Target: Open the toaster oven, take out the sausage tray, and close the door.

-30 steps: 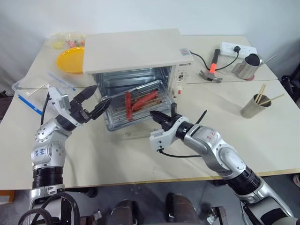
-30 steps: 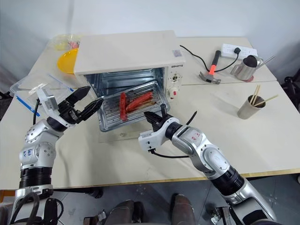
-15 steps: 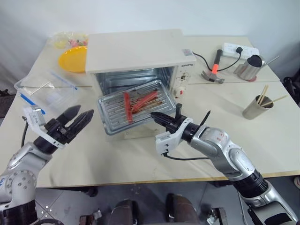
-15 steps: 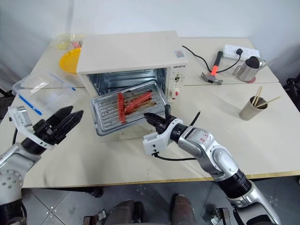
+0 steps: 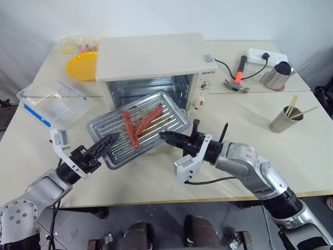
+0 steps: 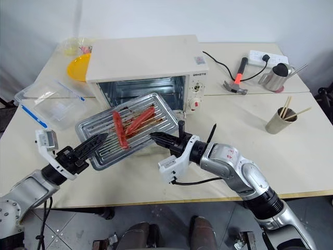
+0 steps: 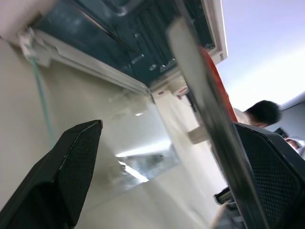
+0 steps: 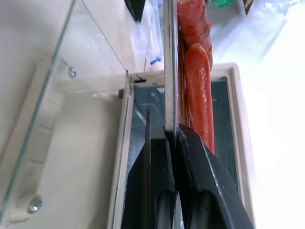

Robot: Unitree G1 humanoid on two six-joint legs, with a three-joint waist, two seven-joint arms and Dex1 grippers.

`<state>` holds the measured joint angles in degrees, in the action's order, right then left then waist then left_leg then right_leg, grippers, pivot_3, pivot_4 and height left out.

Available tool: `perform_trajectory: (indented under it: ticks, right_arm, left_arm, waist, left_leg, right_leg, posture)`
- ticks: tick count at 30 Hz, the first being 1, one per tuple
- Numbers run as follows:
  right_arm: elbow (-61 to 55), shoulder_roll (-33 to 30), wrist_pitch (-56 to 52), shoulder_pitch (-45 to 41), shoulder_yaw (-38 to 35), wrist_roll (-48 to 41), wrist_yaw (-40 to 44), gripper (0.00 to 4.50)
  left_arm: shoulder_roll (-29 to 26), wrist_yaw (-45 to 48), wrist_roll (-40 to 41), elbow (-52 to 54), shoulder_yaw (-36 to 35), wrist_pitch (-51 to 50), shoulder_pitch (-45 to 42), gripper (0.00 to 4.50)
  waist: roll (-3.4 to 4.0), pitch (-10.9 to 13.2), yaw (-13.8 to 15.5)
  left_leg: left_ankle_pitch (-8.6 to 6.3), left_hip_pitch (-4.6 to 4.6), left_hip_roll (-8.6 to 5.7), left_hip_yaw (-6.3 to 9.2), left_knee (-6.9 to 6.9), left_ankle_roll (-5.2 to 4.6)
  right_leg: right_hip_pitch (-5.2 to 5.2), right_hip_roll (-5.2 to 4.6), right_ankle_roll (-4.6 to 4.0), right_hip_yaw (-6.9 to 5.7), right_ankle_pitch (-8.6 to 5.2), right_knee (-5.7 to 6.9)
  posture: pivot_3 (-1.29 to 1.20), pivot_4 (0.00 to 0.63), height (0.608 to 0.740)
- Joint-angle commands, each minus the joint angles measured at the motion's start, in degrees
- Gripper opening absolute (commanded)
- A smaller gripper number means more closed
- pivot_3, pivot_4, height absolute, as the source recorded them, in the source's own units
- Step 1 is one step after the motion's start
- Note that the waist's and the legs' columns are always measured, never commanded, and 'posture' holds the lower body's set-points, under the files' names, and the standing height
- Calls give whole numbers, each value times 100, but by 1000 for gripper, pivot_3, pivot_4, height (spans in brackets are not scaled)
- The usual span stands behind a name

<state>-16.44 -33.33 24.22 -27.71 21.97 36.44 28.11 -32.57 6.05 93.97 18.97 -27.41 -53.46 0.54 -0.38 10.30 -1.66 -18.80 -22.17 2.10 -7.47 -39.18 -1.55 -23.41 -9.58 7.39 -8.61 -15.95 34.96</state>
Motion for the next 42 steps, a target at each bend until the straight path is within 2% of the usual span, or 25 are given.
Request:
perform_trajectory:
  ticks: [1,2,6,15,16,21,25,28,31,35,36,38,42]
  right_arm:
    - [-131,-57,188,-62,-216,-256,17,0]
    - [-137,-65,214,-56,-229,-294,28,0]
    - [-109,-75,212,-52,-271,-467,122,0]
    - [-33,-34,125,-70,-343,-865,375,0]
    - [-47,-13,67,-89,-345,-970,458,0]
    - [-58,20,33,-157,-299,-1312,763,0]
    - [-207,-16,-499,-257,-213,-1668,1400,1082]
    - [-191,0,-475,-333,-246,-1778,1450,2088]
    - [-205,-140,-828,-392,-210,-2614,2142,3009]
    - [-283,-323,-1126,-417,-226,-3116,2653,4332]
    - [-325,-433,-1293,-351,-248,-3543,2957,4467]
    - [-336,-686,-1662,-229,-320,-4391,3584,4467]
    - [-179,-1019,-2209,-248,-570,-5267,4248,4467]
  left_arm:
    - [-153,-253,670,-42,102,-45,21,4080]
    - [-170,-340,846,-63,132,-26,61,3921]
    - [-206,-528,1348,-108,182,62,226,2780]
    - [-187,-920,1689,257,521,329,614,169]
    - [-173,-984,1730,336,574,384,675,40]
    - [-124,-1191,1903,585,684,675,893,40]
    - [10,-1355,1903,687,830,829,1060,0]
    - [131,-1433,1903,708,876,955,1112,0]
    - [327,-1436,1903,692,787,1099,1190,0]
    - [453,-1375,1903,690,671,1119,1273,0]
    - [518,-1352,1903,715,631,1151,1310,0]
    - [656,-1302,1903,752,546,1216,1349,0]
    - [948,-1254,1903,917,436,1290,1488,0]
  waist:
    - [0,0,1]
    - [0,0,1]
    - [0,0,0]
    - [0,0,6]
    - [0,0,7]
    - [0,0,6]
    - [0,0,6]
    - [0,0,9]
    - [0,0,8]
    - [0,0,10]
    - [0,0,16]
    - [0,0,23]
    - [-1,0,21]
  left_leg:
    - [0,0,0,0,0,0]
    - [0,0,0,0,0,0]
    - [0,0,0,-1,0,0]
    - [0,0,-8,-1,0,0]
    - [0,0,-9,-1,0,0]
    - [0,2,-10,-1,0,0]
    - [0,2,-12,-3,0,-1]
    - [0,2,-18,-3,0,-1]
    - [0,1,-19,-5,0,-1]
    - [0,1,-21,-3,0,-2]
    - [0,1,-21,-3,0,-2]
    - [-1,1,-21,-3,0,-5]
    - [-5,0,-23,-2,0,-16]
  right_leg:
    - [0,0,-1,0,0,0]
    - [0,0,-1,0,-1,0]
    - [0,0,-2,0,-1,0]
    - [2,1,-3,17,-2,-7]
    - [2,1,-3,23,-2,-8]
    - [2,4,-3,25,-2,-8]
    - [4,8,-3,34,-2,-14]
    - [4,11,-4,36,-2,-17]
    - [3,12,-3,55,-2,-22]
    - [4,19,-3,66,-2,-24]
    - [4,19,-3,67,-2,-23]
    - [5,19,-3,81,-2,-29]
    - [10,19,-3,91,-2,-44]
  posture:
    - [0,150,740]
    - [0,150,740]
    - [0,150,740]
    - [0,150,740]
    - [0,150,740]
    - [0,150,740]
    - [0,150,740]
    - [0,150,740]
    - [0,150,740]
    - [0,150,740]
    - [0,150,740]
    - [0,150,740]
    - [0,150,740]
